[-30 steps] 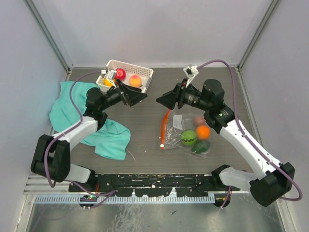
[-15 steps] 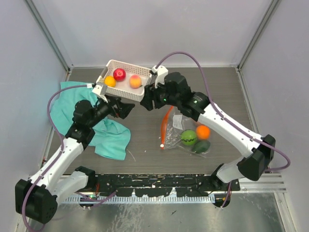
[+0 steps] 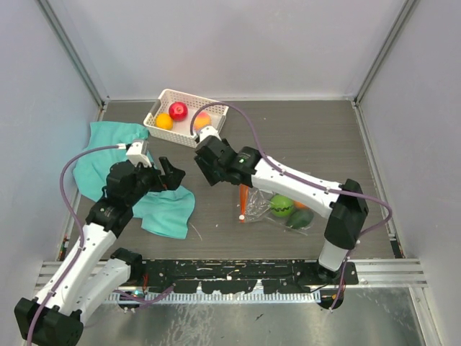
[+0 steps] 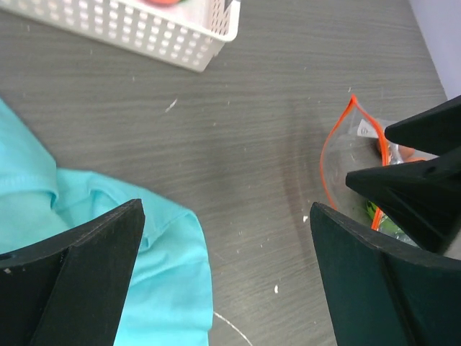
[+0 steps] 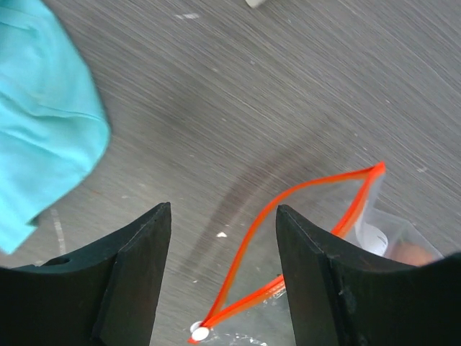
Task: Open the zip-top bag and remove the fake food
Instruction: Pick up the fake fruit from the zipper food storage bag.
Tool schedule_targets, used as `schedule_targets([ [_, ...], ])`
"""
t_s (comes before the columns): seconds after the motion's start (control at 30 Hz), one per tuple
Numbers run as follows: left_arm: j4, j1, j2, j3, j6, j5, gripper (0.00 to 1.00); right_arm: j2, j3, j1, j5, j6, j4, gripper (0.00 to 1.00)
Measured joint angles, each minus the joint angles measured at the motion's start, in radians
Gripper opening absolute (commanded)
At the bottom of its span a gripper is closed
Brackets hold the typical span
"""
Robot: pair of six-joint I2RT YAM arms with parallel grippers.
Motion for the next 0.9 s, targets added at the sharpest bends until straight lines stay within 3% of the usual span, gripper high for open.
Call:
schedule_targets([
  [0.3,-0.083,0.003,-0.002,-0.067,-0.143,0.036,0.98,0.152,-0.016,0.043,0.255,0.052,-0.116,0.74],
  [0.67,0.025,0.005,0.005,-0.197,-0.303,0.164,0.98,0.242,-0.088,0.078,0.544,0.17,-0.274,0.75],
  [0.9,0.084,0.005,0.008,-0.222,-0.348,0.196,0.98,0.236,-0.089,0.156,0.607,0.213,-0.31,0.71],
])
